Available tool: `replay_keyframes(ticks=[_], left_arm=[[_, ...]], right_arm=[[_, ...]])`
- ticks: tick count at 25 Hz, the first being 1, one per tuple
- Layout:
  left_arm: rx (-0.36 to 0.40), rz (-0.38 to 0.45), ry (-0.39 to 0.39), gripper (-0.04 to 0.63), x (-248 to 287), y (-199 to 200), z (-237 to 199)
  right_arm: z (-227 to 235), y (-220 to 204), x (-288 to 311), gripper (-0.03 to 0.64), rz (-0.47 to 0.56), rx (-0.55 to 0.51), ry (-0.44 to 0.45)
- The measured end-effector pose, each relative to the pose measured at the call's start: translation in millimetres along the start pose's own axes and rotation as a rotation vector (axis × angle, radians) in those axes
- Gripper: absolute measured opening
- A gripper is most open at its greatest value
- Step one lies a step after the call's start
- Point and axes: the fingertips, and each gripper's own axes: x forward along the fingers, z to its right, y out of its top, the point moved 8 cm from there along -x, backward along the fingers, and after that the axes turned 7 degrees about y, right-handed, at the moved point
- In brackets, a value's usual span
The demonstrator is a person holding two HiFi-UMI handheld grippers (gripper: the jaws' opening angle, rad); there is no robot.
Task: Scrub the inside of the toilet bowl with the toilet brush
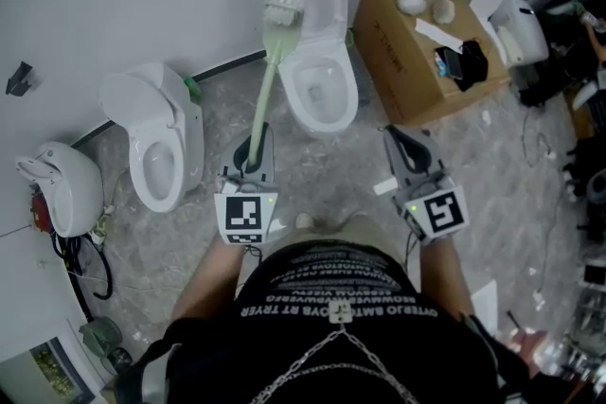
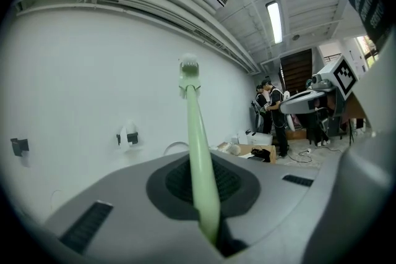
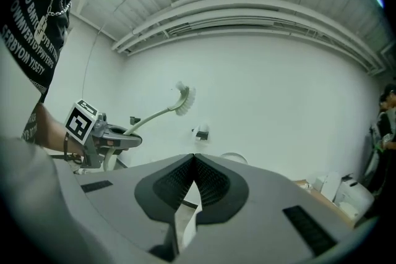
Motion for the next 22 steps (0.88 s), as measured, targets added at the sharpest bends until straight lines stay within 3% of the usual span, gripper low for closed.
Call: replay_keyframes(ticks=[8,18,22], left_arm=[[0.023,-0.02,-0.036,0.002,23,3,14],[-0.05,-0.064,0.131,0.002,75,8,18],[-0.04,-0.073,0.132,0.002,98,14,23]], right_arm=[[27,-17,2,0.003,-0.006,0.038,-0.016],[96,-24,40,0.003,-0.01,0.034,0.057],[127,-25,61,0.003,-0.008,0.034,0.108]])
